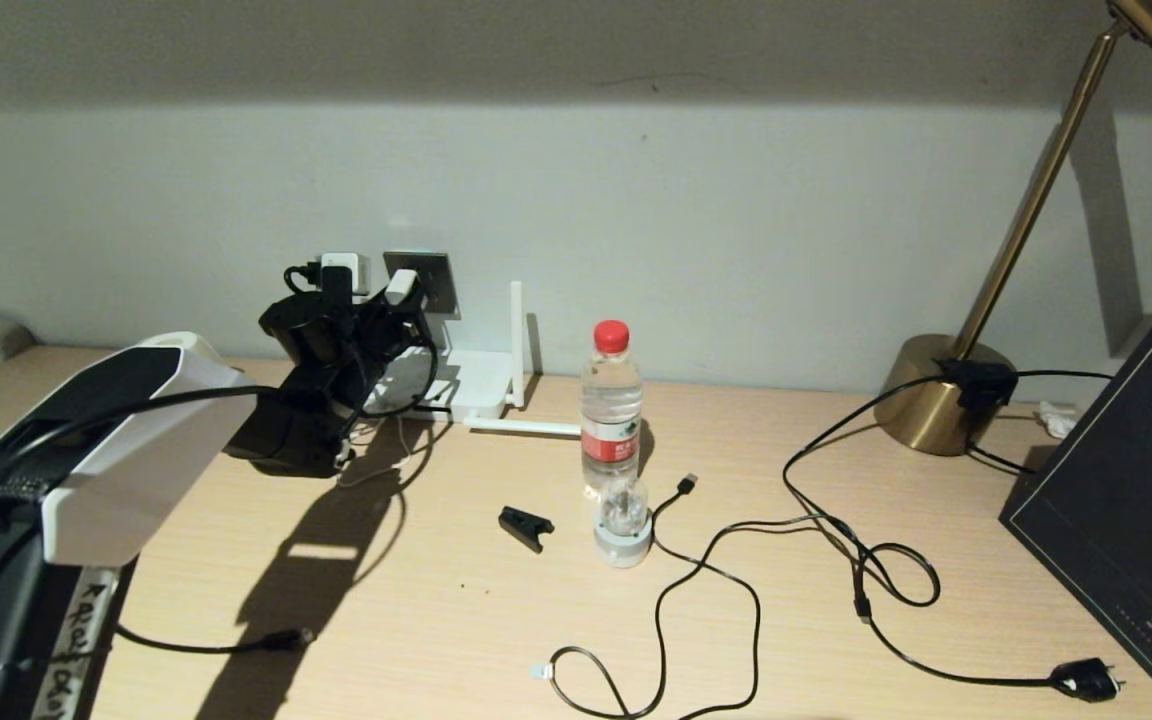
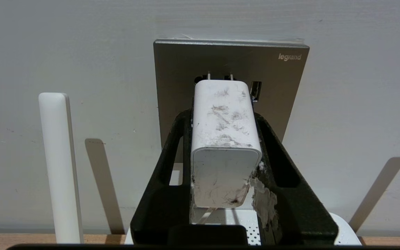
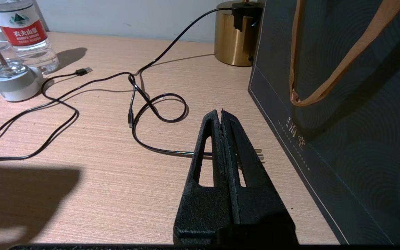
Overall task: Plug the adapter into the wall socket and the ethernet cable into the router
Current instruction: Plug plug into socket
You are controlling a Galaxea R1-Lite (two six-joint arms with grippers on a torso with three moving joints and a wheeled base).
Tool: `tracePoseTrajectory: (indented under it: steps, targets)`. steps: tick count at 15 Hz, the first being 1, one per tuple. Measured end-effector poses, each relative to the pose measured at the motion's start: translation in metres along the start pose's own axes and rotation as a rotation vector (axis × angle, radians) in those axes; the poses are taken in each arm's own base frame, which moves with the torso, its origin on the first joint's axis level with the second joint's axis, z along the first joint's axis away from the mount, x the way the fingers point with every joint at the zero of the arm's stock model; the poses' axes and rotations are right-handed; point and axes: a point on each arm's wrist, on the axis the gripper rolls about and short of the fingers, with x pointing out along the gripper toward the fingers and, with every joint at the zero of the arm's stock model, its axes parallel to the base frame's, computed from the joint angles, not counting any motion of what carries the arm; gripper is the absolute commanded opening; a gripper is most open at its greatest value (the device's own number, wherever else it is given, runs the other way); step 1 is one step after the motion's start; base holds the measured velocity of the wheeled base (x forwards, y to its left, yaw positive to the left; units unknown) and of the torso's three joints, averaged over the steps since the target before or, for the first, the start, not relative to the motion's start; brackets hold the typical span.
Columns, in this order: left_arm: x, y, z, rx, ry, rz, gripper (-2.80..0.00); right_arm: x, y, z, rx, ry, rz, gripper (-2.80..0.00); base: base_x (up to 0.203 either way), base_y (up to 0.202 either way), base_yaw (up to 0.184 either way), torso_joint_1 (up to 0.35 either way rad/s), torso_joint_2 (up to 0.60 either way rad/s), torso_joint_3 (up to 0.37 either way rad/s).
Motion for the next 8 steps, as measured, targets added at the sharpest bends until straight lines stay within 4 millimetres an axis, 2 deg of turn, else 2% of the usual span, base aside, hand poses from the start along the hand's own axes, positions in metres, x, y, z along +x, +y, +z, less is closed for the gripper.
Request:
tracePoseTrajectory:
  steps: [8]
  targets:
    - [-0.0027, -0.0004, 0.001, 0.0, 0.002, 0.0, -2.8, 0.0, 0.0, 0.0, 0.0, 0.0, 0.0, -2.8, 0.0, 0.0, 0.0, 0.0, 0.0, 0.0]
